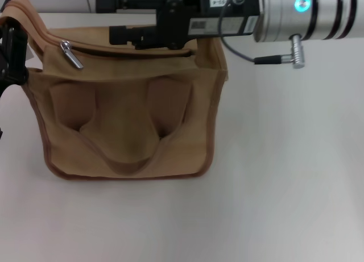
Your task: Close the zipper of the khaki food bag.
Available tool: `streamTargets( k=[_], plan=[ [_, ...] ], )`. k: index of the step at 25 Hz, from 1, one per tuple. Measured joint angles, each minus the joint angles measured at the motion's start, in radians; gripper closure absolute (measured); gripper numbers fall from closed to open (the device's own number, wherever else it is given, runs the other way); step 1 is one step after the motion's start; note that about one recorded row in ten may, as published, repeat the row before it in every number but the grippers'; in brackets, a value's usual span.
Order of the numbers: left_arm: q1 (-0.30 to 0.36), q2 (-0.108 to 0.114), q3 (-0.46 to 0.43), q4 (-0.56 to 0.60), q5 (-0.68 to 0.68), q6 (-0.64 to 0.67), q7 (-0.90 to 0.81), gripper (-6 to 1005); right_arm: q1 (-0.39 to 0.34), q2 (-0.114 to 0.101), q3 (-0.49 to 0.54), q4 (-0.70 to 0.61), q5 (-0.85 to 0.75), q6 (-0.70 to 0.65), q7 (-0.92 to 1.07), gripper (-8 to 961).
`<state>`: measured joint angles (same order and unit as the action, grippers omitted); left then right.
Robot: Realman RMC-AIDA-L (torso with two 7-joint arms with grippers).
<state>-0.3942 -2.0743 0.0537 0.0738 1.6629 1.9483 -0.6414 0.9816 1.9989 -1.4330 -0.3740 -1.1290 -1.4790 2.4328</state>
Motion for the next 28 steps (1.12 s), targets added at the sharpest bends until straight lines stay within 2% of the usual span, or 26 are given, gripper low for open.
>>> streamTargets(
  k=[3,5,8,28],
  plan=[
    [-0.004,0.0,0.0,-0.002,0.0,0.001,0.0,964,0.017,0.017,-0.005,-0.003,-0.002,0.011,-0.042,221],
    [-0.007,0.0,0.0,-0.003,0.0,0.003,-0.001,963,0.024,0.022,-0.005,-0.004,-0.004,0.013,-0.048,221],
    [-0.01,0.0,0.0,-0.006,0.0,0.007,-0.001,963,0.044,0.036,0.0,-0.008,-0.069,0.033,-0.062,220],
    [-0.029,-0.001,0.001,-0.01,0.0,0.026,-0.023,959,0.041,0.048,0.001,-0.012,-0.106,0.104,-0.146,223]
  ],
)
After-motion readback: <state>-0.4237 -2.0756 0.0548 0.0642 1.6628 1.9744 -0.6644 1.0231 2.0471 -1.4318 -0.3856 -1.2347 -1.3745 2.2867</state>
